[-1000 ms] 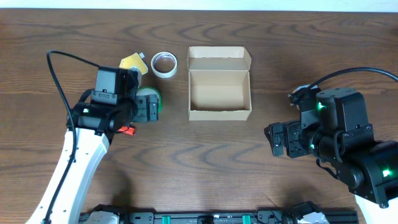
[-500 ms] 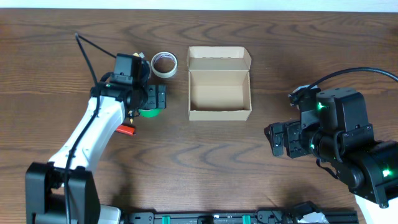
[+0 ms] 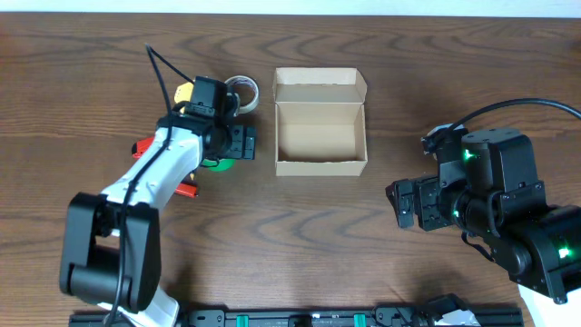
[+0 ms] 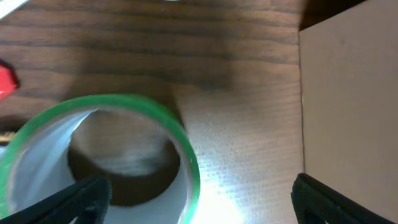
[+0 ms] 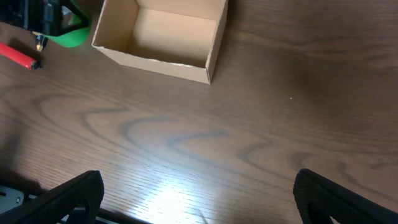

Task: Pack container
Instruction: 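Reach the left gripper over the green tape roll and grasp it, then carry the green tape roll with the left gripper into the box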

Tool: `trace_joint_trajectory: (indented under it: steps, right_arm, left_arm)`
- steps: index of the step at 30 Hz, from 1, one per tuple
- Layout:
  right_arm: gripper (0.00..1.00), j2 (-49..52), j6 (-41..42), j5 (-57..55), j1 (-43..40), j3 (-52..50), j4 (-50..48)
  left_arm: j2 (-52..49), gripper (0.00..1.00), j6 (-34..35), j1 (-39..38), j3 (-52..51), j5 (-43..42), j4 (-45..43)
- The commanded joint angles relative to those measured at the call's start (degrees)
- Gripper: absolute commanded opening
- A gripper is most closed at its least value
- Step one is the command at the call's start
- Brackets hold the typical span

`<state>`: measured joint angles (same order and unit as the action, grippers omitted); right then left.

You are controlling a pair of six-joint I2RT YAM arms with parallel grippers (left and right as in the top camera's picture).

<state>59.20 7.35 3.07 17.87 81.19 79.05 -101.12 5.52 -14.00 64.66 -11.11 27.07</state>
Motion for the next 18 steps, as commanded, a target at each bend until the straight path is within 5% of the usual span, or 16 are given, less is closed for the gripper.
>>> trace_joint_trajectory:
  steps: [1,15,18]
  right_arm:
    - [0.99,-0.04,-0.17,0.17,-0.44,0.0,0.11]
    - [0.99,-0.04,-0.17,0.17,-0.44,0.02,0.09]
    - [0.99,-0.04,-0.15,0.17,-0.44,0.0,0.11]
  left_arm:
    - [-1.46,0.91,-0.83,-0.59,1.16,2.93,-0.79]
    - [-5.73,0.7,-0.83,-1.57,1.16,7.52,-2.12]
    - [-6.19,0.58,-0.83,-1.57,1.16,7.52,-2.32]
